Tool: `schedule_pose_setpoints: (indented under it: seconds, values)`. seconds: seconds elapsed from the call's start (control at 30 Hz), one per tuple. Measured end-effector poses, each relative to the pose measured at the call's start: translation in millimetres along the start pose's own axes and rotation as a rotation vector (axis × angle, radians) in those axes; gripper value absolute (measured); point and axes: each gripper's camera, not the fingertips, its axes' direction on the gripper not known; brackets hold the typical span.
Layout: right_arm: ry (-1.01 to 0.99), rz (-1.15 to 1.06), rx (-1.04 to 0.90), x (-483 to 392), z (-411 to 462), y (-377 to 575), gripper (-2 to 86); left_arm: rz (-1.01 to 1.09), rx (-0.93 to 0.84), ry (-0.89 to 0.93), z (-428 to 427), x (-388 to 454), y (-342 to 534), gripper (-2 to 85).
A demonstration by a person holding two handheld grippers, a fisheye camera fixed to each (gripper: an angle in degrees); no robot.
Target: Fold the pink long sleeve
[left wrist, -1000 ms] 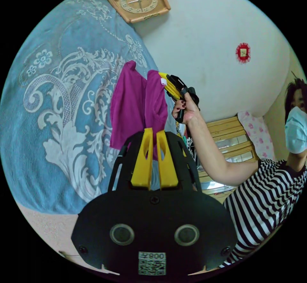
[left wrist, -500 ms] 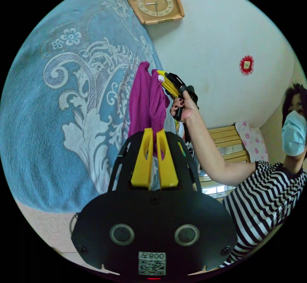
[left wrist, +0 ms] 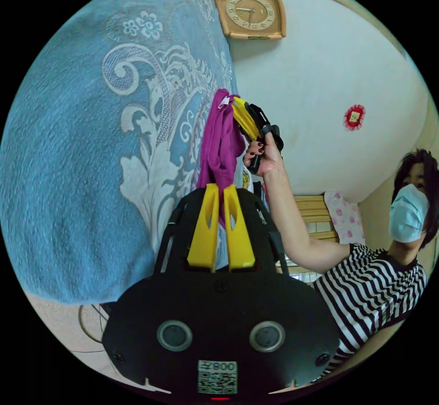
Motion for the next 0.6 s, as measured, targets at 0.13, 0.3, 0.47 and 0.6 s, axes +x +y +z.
schedule_pose_setpoints:
  seconds: [0.13, 0.3, 0.47, 0.6]
  values:
    - [-0.047, -0.035, 0.048, 0, -9, 8, 4.6, -0.003, -0.008, 0.009, -12, 8, 0, 2.1]
    - [-0.054, -0.092, 0.053, -1, -30, 29, 5.6, -0.006, -0.015, 0.021, -31, 20, 3, 2.7]
    - [0.006, -0.053, 0.041, 26, -73, 111, 7.1, 0.008, -0.019, -0.011, -58, 31, 9, 2.8]
    - [0.007, 0.103, 0.01, 61, -90, 176, 8.4, -0.006, -0.021, -0.039, -77, 33, 17, 2.9]
